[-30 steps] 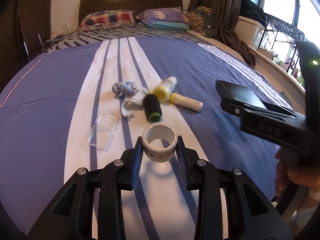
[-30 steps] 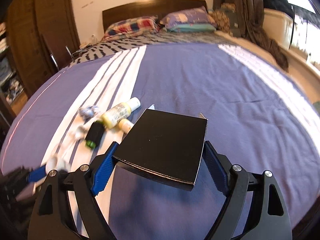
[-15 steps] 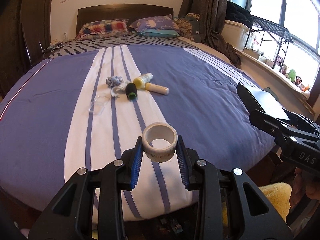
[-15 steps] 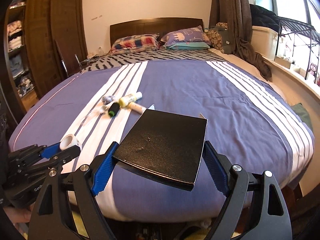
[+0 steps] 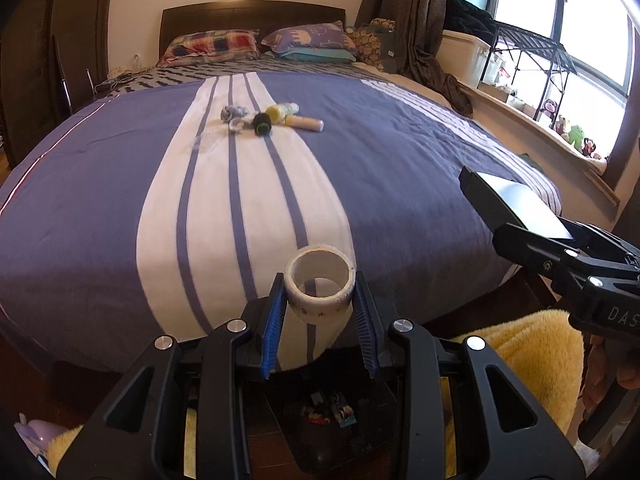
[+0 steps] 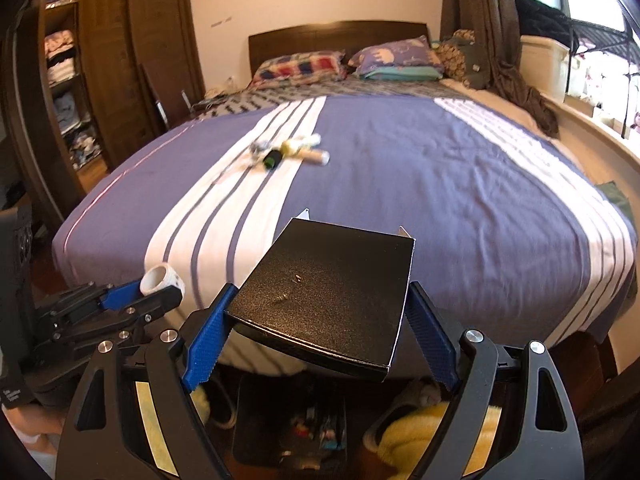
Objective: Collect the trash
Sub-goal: 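Carry the black box and tape roll in both tools down to the trash bin, then open both tools over the bin to drop box and tape roll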
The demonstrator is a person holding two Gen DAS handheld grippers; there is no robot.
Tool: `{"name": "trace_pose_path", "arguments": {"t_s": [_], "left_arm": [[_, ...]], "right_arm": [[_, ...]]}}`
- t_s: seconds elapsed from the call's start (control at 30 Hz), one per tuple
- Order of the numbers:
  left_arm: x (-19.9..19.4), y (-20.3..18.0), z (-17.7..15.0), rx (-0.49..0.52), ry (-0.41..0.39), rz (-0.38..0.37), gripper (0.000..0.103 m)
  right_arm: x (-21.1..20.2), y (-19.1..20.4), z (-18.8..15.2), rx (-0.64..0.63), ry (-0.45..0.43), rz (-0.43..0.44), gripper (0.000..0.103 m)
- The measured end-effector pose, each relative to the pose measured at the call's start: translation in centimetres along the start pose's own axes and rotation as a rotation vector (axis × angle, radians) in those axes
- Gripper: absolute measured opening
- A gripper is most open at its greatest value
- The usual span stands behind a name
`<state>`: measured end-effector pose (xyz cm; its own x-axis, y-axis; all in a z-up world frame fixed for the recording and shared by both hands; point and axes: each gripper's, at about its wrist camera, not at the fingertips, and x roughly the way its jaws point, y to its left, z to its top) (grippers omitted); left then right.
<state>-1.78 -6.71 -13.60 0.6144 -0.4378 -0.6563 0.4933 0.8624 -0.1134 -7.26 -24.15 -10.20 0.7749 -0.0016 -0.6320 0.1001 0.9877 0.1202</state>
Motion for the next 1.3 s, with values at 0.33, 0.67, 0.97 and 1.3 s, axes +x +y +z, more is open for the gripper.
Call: {"name": "trace_pose_path", "arguments": {"t_s": [0.33,0.67,0.97,1.3], "left_arm": [[2.0,0.6,-5.9,-0.007,0.11,0.013,0.031],[8.0,1.3,-12.5,-0.058,0.298,-0.005,0.031],[13.0,1.9,-16.0,-0.079,0.481,-0.013,0.031],[16.5,2.9,-18.2,-0.113,0.592,-0.02,0.032]], "right_arm": [[1.8,-0.6,-6.5,0.011,0.131,0.05,0.084],[6.9,-0.8,-11.4,0.055,0.305,0.073,0.084],[13.8,-0.9,-15.7,0.116,0.503,0.119,0.084],[19.5,-1.0,-17.2,0.116,0.634,0.168,0.084]]}}
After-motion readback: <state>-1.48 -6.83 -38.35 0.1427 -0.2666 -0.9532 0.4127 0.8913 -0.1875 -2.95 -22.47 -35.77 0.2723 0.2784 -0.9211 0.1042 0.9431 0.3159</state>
